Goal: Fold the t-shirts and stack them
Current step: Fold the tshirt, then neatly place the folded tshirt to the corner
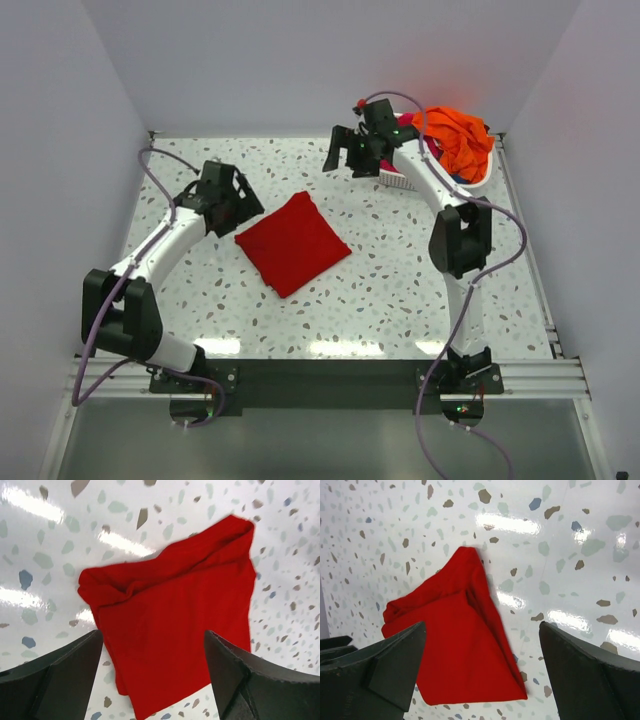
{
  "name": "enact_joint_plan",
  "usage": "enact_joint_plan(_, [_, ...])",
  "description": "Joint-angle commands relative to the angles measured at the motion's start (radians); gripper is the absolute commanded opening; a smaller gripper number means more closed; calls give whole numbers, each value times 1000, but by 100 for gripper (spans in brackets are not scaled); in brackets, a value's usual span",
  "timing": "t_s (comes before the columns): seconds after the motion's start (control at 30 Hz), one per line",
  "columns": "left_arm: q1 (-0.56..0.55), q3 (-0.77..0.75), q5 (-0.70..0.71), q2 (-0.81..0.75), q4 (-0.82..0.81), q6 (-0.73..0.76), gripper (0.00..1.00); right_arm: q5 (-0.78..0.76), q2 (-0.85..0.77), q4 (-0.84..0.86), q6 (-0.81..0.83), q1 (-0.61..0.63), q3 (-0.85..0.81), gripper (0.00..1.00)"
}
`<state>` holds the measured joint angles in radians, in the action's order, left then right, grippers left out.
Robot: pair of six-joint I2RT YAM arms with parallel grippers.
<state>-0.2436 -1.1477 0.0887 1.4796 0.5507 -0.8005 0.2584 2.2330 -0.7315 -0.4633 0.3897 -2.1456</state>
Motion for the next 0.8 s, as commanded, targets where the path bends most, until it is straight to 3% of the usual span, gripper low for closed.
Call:
enact_joint_plan(0.0, [-8,101,-27,-68,-43,-9,87,93,-120,81,52,-23,132,97])
enact_joint_plan(0.07, [-10,182,-61,-114,-90,-26,87,123,-144,127,35,-32,225,96])
enact_joint_plan(0.33, [-62,431,-171,-200,-253,-144,90,171,-136,156,20,-29,328,94])
enact_joint_plan(0.77, [-74,539,-233,-111,-431,-183,96,212,-66,132,61,17,380,92])
